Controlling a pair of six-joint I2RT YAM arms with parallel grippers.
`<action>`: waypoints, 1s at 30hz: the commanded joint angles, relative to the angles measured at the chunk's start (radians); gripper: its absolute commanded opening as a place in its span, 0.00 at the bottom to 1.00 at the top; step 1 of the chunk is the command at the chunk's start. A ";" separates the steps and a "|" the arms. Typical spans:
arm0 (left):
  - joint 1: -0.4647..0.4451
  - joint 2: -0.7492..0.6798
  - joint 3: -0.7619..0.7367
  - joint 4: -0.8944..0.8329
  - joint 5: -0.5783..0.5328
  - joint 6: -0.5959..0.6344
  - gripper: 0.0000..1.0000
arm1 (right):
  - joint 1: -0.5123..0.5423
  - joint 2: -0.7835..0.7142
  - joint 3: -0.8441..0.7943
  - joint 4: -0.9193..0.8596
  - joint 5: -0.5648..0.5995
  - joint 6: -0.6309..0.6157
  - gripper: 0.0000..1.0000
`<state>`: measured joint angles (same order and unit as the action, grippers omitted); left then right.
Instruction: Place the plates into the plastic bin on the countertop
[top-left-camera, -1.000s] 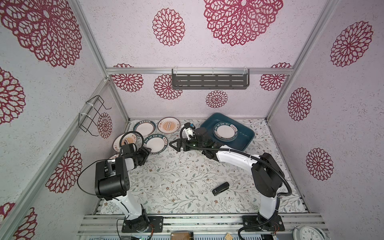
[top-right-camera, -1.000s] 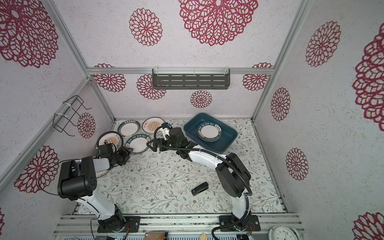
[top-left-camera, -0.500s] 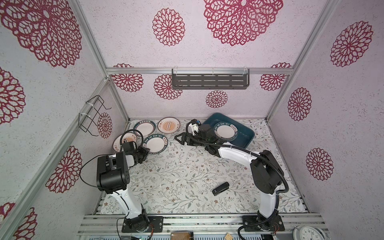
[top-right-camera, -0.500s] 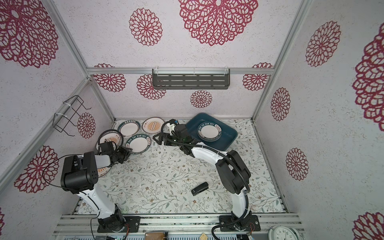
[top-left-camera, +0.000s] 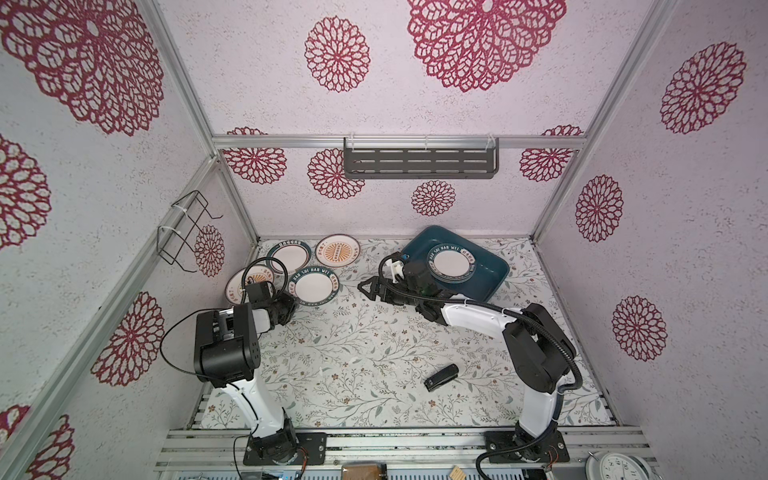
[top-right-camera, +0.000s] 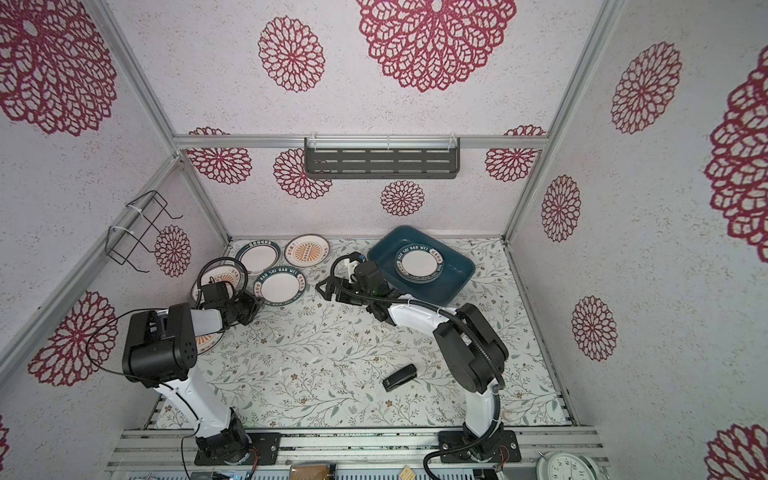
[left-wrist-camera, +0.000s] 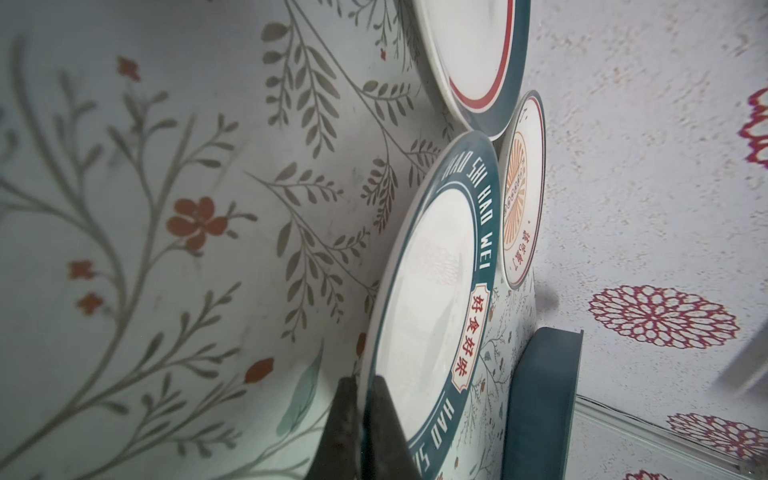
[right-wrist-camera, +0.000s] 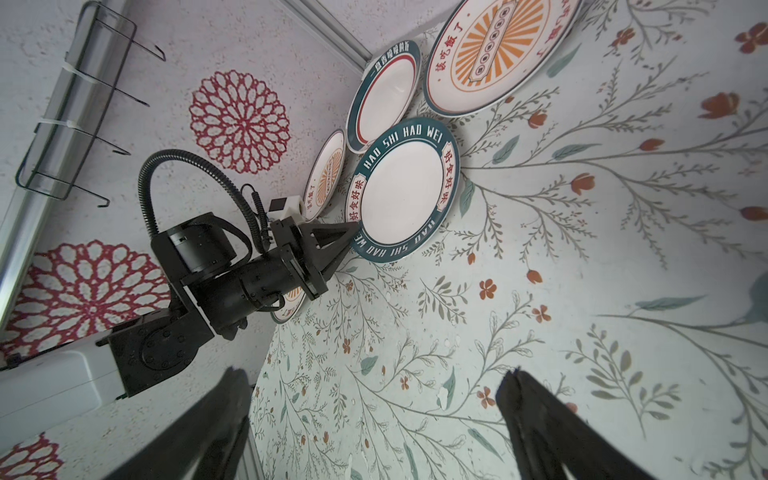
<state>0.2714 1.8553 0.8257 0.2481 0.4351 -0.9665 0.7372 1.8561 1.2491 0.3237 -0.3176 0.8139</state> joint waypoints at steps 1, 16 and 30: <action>-0.017 -0.054 -0.031 -0.015 -0.021 0.001 0.00 | -0.018 -0.096 -0.035 0.094 0.029 0.023 0.98; -0.151 -0.331 -0.051 -0.155 -0.042 -0.041 0.00 | -0.135 -0.280 -0.269 0.127 0.018 0.032 0.98; -0.431 -0.322 0.173 -0.250 -0.007 -0.062 0.00 | -0.185 -0.216 -0.218 0.154 -0.077 0.030 0.94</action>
<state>-0.1291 1.5124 0.9482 -0.0395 0.3912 -1.0115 0.5529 1.6348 0.9966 0.4366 -0.3676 0.8406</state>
